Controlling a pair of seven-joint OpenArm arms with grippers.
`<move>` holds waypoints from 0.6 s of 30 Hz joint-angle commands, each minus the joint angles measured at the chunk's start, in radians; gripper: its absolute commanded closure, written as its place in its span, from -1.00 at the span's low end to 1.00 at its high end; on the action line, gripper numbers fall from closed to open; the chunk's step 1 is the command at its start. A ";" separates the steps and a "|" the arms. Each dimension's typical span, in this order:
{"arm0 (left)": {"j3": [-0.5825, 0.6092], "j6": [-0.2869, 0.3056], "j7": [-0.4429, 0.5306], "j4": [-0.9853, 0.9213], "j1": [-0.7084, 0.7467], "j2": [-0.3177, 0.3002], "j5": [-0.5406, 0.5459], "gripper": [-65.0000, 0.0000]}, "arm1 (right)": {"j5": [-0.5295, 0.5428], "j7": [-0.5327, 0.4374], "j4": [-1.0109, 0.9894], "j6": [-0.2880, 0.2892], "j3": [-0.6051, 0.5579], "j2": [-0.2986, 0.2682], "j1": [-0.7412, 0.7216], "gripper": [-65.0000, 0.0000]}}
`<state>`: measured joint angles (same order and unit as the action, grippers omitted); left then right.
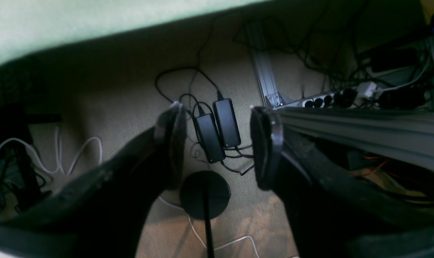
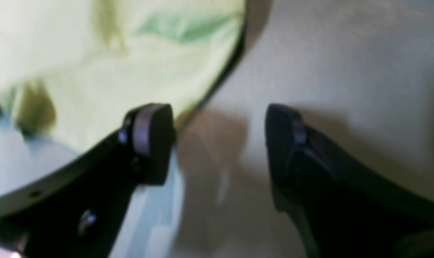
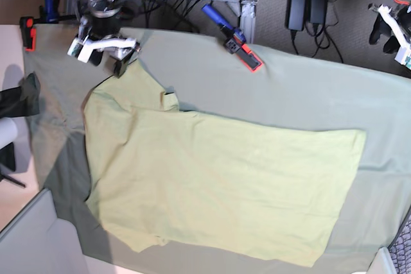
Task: Fold the T-shirt properly
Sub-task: 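Grasp the shirt's collar-side corner with the right gripper and the hem-side corner with the left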
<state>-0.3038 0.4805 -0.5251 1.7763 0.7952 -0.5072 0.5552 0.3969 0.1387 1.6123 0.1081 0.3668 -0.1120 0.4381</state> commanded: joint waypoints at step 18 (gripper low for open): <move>-0.047 0.014 -0.019 0.018 0.002 -0.060 0.078 -0.16 | -0.087 0.048 0.003 0.000 -0.127 0.066 -0.049 -0.10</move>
<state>-0.3378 0.4843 -0.5621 1.7798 0.7948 -0.5488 0.6243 0.3012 0.1661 1.6077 0.1043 0.2436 -0.0475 0.3870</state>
